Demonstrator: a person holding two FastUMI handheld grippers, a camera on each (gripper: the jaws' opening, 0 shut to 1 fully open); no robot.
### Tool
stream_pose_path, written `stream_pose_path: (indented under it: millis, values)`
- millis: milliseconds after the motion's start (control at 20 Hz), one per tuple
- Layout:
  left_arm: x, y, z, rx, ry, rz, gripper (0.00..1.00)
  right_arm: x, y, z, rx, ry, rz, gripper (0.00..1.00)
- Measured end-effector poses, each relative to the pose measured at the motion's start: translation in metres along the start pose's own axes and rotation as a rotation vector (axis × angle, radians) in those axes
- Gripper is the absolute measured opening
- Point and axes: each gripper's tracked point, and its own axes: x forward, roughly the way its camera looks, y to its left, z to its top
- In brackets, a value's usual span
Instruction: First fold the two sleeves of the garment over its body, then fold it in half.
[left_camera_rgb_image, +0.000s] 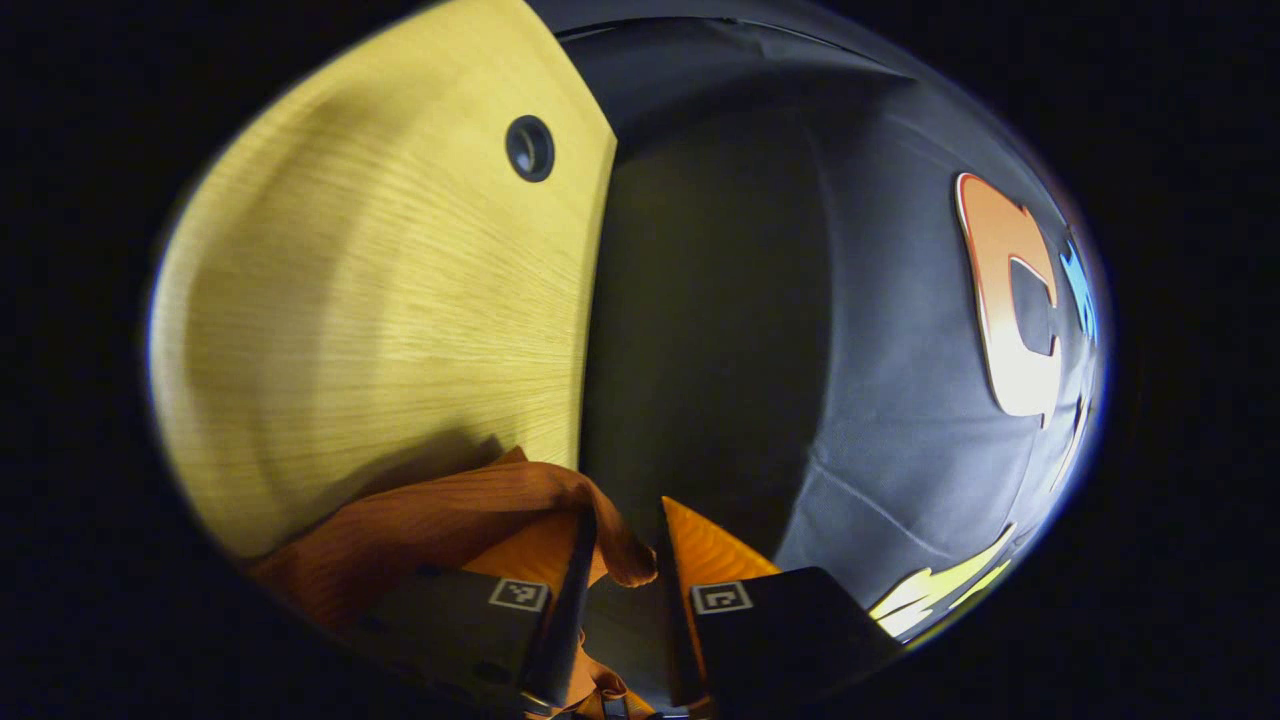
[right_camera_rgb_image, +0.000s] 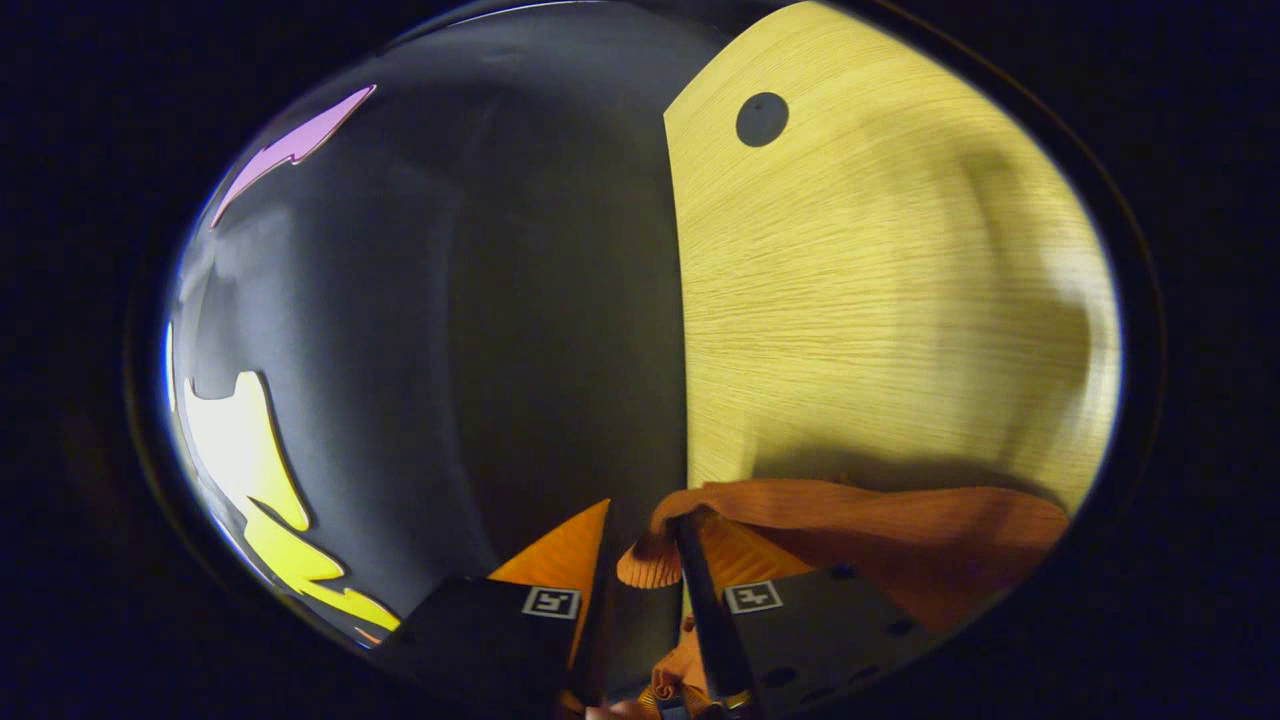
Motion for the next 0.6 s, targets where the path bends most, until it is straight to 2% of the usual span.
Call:
stream_pose_path:
  millis: [50, 100, 200, 250, 300, 350, 400, 500, 600]
  values:
    - [-0.001, -0.006, 0.002, 0.001, 0.005, -0.012, 0.4, 0.0, 0.013, -0.001, 0.017, 0.005, 0.026, 0.44]
    - [-0.002, -0.012, 0.003, 0.003, 0.001, -0.024, 0.6, -0.007, 0.019, 0.003, 0.021, 0.008, 0.041, 0.47]
    - [-0.004, -0.024, 0.002, 0.018, -0.011, -0.035, 1.0, -0.02, 0.028, 0.018, -0.011, -0.017, 0.065, 0.71]
    - [-0.01, -0.029, 0.003, 0.031, -0.007, -0.038, 1.0, -0.025, 0.035, 0.027, -0.023, -0.033, 0.064, 0.74]
    - [-0.013, -0.038, 0.003, 0.048, 0.003, -0.046, 0.96, -0.032, 0.041, 0.038, -0.021, -0.046, 0.06, 0.67]
    - [-0.017, -0.047, 0.005, 0.069, 0.0, -0.05, 1.0, -0.036, 0.051, 0.043, -0.016, -0.048, 0.078, 0.87]
    - [-0.022, -0.058, 0.008, 0.085, -0.012, -0.066, 0.97, -0.045, 0.059, 0.049, -0.022, -0.043, 0.084, 0.91]
    - [-0.035, -0.082, 0.013, 0.12, -0.013, -0.099, 1.0, -0.058, 0.076, 0.047, -0.081, -0.03, 0.097, 0.91]
    - [-0.046, -0.098, 0.007, 0.216, -0.001, -0.085, 0.97, -0.083, 0.096, 0.04, -0.159, -0.012, 0.096, 0.91]
